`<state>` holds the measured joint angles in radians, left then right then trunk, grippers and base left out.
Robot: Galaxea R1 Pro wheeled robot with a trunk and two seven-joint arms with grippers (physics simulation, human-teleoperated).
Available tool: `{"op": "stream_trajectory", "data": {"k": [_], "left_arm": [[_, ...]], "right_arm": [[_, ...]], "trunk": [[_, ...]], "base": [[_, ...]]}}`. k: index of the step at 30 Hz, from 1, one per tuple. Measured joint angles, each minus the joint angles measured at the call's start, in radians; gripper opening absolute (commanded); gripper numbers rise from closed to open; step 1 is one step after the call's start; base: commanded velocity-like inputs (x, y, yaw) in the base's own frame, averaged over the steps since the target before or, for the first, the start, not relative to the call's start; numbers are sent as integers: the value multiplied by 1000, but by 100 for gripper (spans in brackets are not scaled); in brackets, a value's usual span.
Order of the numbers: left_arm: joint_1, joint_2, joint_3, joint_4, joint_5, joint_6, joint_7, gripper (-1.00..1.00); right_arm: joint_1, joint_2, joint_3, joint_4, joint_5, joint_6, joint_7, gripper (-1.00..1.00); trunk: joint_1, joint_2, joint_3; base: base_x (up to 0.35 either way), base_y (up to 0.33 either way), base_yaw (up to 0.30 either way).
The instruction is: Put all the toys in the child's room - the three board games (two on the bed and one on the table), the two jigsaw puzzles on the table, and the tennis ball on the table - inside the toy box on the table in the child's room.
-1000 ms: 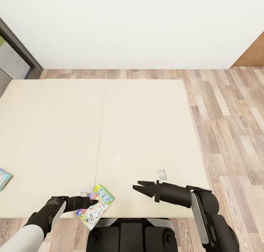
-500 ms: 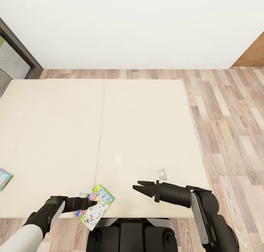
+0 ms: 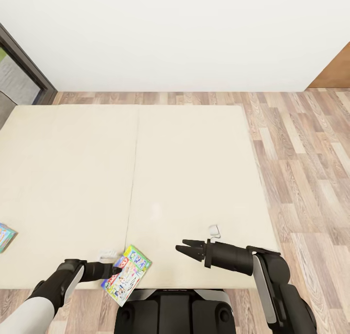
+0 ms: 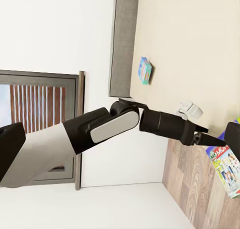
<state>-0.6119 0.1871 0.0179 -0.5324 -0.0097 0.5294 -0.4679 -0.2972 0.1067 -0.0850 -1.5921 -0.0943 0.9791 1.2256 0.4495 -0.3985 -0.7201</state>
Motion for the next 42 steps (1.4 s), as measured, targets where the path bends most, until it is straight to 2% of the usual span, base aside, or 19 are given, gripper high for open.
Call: {"op": "stream_trajectory", "data": {"k": [16,34,42], "left_arm": [[0,-6,0,16,1,12,69,100],[0,-11,-1,32,1,10,72,100],[0,-11,-1,32,1,11,72,100]], "right_arm": [[0,-3,-1,0,0,0,0,100],[2,-5,-2,-1,-8,0,3,100],[2,-6,-2,-1,-8,0,4,100]], "trunk": [[0,0,0],[0,0,0],[0,0,-7]], "base": [[0,0,0],[0,0,0],[0,0,0]]}}
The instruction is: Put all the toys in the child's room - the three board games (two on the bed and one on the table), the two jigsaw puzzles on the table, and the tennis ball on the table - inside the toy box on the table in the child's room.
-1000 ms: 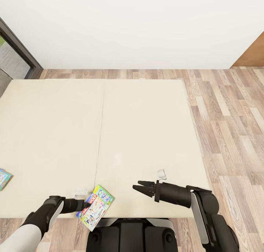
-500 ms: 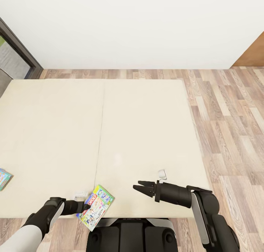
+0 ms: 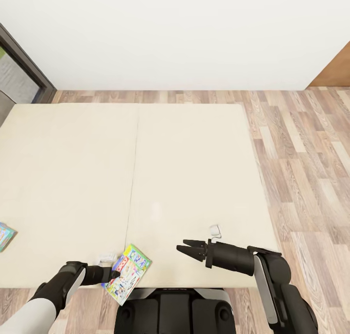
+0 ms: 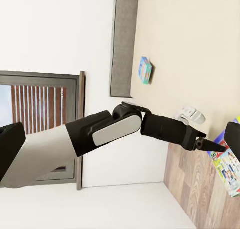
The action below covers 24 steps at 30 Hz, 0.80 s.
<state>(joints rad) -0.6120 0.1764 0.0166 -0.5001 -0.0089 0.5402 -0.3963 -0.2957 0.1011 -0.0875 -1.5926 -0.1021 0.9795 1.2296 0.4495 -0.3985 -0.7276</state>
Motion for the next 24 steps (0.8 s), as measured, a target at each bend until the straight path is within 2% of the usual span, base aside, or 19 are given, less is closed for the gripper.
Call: {"op": "stream_trajectory", "data": {"k": [18,24], "left_arm": [[0,-1,-1,0,-1,1,0,100],[0,-2,-3,0,-1,0,0,100]], "right_arm": [[1,-1,0,-1,-7,2,8,100],[0,-2,0,-1,-8,5,93,100]], "trunk": [[0,0,-7],[0,0,-10]], "base": [[0,0,0],[0,0,0]]}}
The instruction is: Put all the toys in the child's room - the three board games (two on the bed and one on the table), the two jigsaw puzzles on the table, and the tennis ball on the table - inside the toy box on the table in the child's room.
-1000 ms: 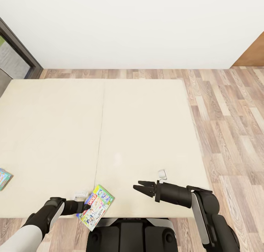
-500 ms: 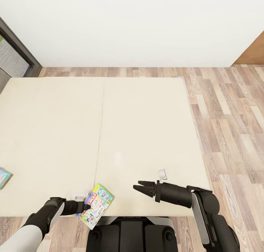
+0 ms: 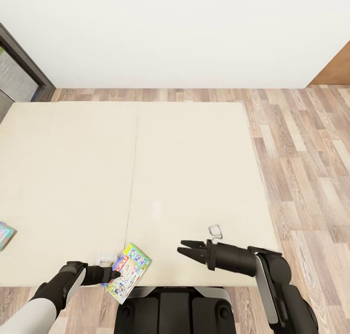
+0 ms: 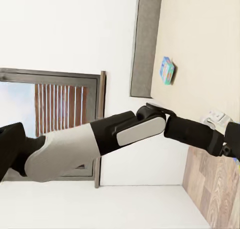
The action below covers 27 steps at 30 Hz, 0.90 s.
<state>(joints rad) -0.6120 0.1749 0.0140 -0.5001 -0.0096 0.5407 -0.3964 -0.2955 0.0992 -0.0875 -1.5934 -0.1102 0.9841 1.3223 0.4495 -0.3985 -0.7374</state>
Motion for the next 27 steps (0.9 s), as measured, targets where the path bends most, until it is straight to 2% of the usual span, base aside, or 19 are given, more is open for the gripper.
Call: {"op": "stream_trajectory", "data": {"k": [2,7,16,27], "left_arm": [[0,0,-1,0,0,0,0,100],[0,0,-1,0,0,-1,0,100],[0,0,-2,0,0,-1,0,100],[0,0,-3,0,0,-1,0,100]], "right_arm": [[0,0,0,0,0,-3,42,100],[0,0,-5,0,1,-7,79,100],[0,0,-15,0,1,-7,85,100],[1,0,-15,0,3,-7,86,100]], "trunk": [[0,0,-1],[0,0,-2],[0,0,-4],[0,0,-20]], "base": [[0,0,0],[0,0,0],[0,0,0],[0,0,0]]}}
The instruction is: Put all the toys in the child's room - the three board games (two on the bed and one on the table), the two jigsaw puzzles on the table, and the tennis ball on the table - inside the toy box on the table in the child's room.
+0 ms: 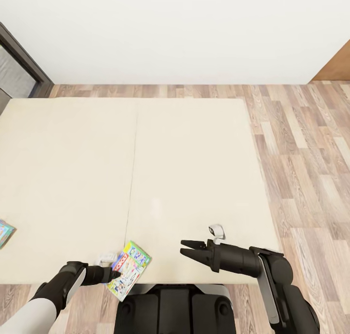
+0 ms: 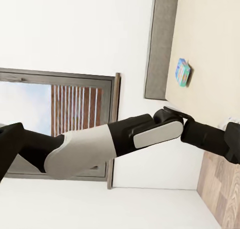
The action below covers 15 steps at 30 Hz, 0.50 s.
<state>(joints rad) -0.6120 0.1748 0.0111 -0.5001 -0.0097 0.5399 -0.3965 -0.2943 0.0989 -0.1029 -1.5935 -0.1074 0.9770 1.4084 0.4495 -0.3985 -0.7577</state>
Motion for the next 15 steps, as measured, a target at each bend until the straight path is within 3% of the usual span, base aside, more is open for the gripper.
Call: {"op": "stream_trajectory", "data": {"k": [15], "left_arm": [[0,-1,-1,0,-2,-7,0,100]], "right_arm": [[0,0,0,0,0,0,2,100]], "trunk": [[0,0,-15]], "base": [[0,0,0]]}}
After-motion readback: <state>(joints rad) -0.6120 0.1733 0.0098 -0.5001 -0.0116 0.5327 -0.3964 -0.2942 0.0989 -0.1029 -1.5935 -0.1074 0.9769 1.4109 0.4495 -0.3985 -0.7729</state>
